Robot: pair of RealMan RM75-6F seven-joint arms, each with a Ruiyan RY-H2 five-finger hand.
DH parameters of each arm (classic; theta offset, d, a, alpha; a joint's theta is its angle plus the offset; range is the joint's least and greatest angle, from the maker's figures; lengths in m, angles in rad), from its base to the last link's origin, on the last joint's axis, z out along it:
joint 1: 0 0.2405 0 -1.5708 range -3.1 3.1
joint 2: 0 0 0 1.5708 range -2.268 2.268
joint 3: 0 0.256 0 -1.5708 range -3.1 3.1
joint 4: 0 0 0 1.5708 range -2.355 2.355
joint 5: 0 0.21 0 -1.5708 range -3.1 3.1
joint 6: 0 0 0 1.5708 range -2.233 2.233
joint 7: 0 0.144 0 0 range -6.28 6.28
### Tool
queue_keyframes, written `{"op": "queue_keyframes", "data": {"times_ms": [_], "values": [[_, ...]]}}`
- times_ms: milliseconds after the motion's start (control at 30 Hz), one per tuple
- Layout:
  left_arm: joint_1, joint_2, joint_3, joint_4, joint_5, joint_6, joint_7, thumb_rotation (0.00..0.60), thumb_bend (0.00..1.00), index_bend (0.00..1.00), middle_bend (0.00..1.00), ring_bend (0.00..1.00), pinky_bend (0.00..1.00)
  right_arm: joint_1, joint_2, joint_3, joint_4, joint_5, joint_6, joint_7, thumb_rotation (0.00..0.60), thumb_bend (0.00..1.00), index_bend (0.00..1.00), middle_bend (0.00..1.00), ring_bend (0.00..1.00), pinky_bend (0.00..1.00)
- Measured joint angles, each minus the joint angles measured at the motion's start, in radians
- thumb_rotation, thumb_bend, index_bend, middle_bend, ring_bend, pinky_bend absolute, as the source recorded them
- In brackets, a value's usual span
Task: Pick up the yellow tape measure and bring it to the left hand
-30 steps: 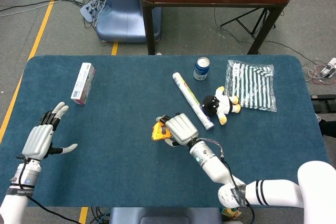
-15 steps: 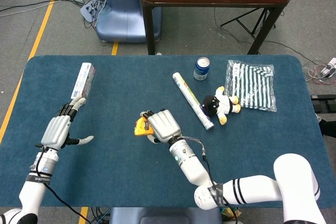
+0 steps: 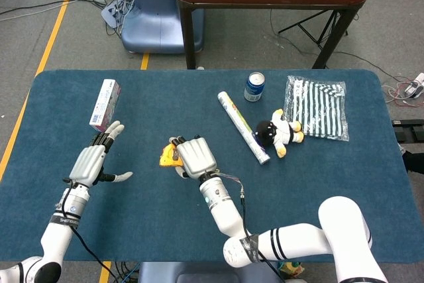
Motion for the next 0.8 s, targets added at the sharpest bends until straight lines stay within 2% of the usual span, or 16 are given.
{"op": "queue_keyframes", "data": {"times_ms": [800], "values": [[-0.056,-0.087,-0.013,0.025,-0.063,-0.002,-0.001,0.6,0.11,0.0,0.01,0.0,0.0,0.047,-0.114,0.041,0.1,-0.052,0.012,0.012,0.6,0.65,0.64,0.63,0.53,0.32]]}}
